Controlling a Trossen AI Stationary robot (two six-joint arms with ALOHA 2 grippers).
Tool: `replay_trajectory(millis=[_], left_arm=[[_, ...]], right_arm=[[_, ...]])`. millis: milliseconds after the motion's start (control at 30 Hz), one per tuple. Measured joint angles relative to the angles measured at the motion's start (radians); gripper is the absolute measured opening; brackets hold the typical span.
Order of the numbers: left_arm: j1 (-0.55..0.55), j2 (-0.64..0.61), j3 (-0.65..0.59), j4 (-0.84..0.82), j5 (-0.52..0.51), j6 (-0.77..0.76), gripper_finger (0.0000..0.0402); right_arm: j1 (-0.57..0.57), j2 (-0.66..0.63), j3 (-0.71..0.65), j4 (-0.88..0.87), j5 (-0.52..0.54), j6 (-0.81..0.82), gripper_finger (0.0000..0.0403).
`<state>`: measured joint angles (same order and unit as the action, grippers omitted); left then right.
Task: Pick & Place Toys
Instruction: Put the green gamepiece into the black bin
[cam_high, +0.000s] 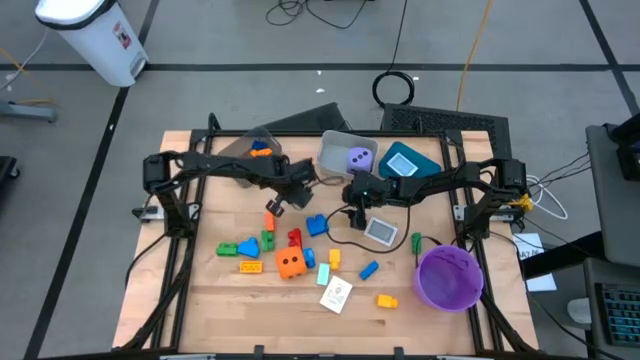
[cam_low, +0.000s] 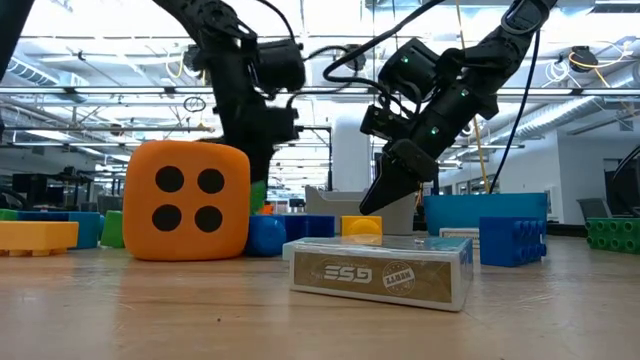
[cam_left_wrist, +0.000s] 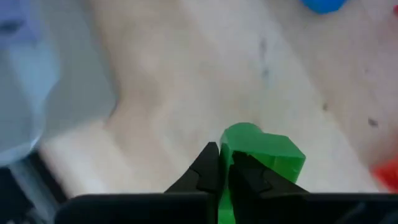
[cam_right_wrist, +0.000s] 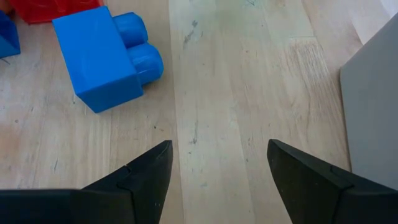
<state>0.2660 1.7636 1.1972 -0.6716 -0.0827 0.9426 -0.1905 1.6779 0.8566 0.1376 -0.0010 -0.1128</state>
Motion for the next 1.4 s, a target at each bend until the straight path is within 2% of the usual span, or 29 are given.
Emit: replay_trajectory(millis=[267,400,500,700,800,1067,1400], left_arm=[[0.171,-0.197,0.015,-0.068,-0.037,-0.064,0.0036],[0.299,-0.269,0.015,-0.063,-0.088,-0.067,0.0023],[0.404,-0.277,0.015,-0.052,-0.089,-0.111,0.0013],[0.561,-0.224,0.015,-0.063,0.024,-0.196,0.0030],[0.590,-0.178,0.014,-0.063,0.041,-0.219,0.0038],[0.601,-0.090,0.014,-0.060,0.053,-0.239,0.0022],[0.599,-0.088,0.014,-0.024,0.056,-0.358,0.0133]], right_arm=[[0.000,0.000,0.000,0.001,0.000,0.004,0.0254],[0.000,0.000,0.000,0.007,0.000,0.006,0.0254],[0.000,0.000,0.000,0.010,0.000,0.010,0.0254],[0.000,0.000,0.000,0.011,0.000,0.022,0.0254],[0.000,0.000,0.000,0.011,0.000,0.022,0.0254],[0.000,0.000,0.000,0.011,0.000,0.013,0.0254],[0.000,0.000,0.000,0.013,0.000,0.014,0.0254]])
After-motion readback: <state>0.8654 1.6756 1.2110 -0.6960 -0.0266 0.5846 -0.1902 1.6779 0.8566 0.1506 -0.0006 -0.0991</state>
